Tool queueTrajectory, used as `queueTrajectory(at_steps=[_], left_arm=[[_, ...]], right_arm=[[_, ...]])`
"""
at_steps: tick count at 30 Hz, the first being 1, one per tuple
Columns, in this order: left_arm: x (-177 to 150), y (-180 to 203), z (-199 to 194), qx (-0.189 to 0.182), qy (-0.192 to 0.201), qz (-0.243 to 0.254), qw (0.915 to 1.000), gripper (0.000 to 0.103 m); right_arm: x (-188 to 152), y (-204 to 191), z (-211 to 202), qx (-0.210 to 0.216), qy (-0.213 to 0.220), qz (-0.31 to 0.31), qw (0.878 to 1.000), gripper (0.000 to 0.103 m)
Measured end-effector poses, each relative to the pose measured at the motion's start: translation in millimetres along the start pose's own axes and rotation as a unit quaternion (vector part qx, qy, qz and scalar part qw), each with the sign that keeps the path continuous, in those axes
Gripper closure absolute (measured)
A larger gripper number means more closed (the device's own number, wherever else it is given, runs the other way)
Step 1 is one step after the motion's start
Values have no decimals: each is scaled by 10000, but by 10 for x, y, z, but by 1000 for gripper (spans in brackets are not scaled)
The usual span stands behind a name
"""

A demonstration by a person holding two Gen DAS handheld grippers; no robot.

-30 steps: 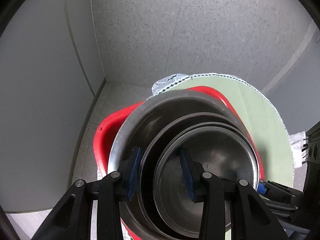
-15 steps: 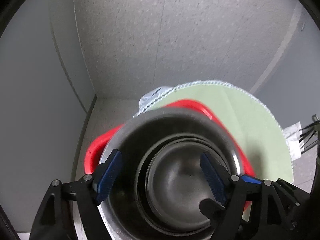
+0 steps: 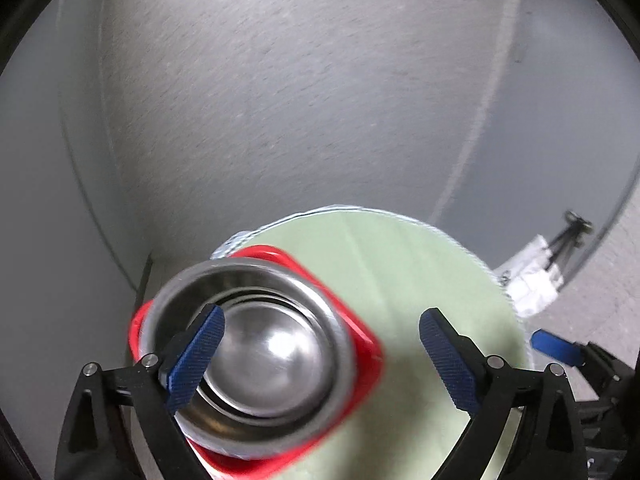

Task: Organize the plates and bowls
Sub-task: 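Open both grippers and pull them back from the red basin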

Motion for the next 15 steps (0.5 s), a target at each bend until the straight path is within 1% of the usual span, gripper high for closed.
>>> queueTrajectory(at_steps=[2, 3, 4, 5, 7, 8, 11, 13, 14, 15], left_arm=[[-105, 148, -213, -115, 123, 183, 9997, 6], [-175, 206, -344, -146, 188, 293, 9993, 5], [-221, 234, -436, -167, 230, 377, 9989, 5], [-308, 290, -608, -215, 313, 498, 9980, 5], [-424, 328, -861, -260, 392, 636, 9969, 4], [-500, 354, -1028, -345, 455, 706, 9959, 1], [-706, 391, -1500, -535, 553, 851, 9934, 1], [-847, 338, -1745, -585, 620, 922, 9921, 1], [-908, 324, -1943, -623, 697, 932, 9912, 1], [-913, 227, -2124, -675, 738, 931, 9906, 1]], right_arm=[[-99, 19, -245, -340, 206, -17, 9992, 8], [-167, 63, -403, -446, 292, -9, 9986, 6], [-257, 86, -604, -613, 451, 57, 9971, 6], [-330, 100, -694, -711, 551, 109, 9959, 5], [-471, 71, -997, -865, 761, 184, 9932, 2], [-540, 8, -1116, -949, 838, 217, 9917, 1], [-747, -93, -1624, -1124, 1062, 298, 9875, 0], [-875, -208, -1889, -1204, 1166, 336, 9853, 0], [-937, -251, -2007, -1218, 1217, 349, 9844, 0], [-990, -316, -2173, -1286, 1311, 356, 9823, 0]])
Point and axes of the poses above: each gripper's, at about its wrist camera, not at the fingertips, and z roughly the way its jaws point, y to its right, x to its top, the point moved 7 cm from there along z, roughly the way its jaws point, and after that the axes turned 2 degrees about y, right-handed, at the moved point
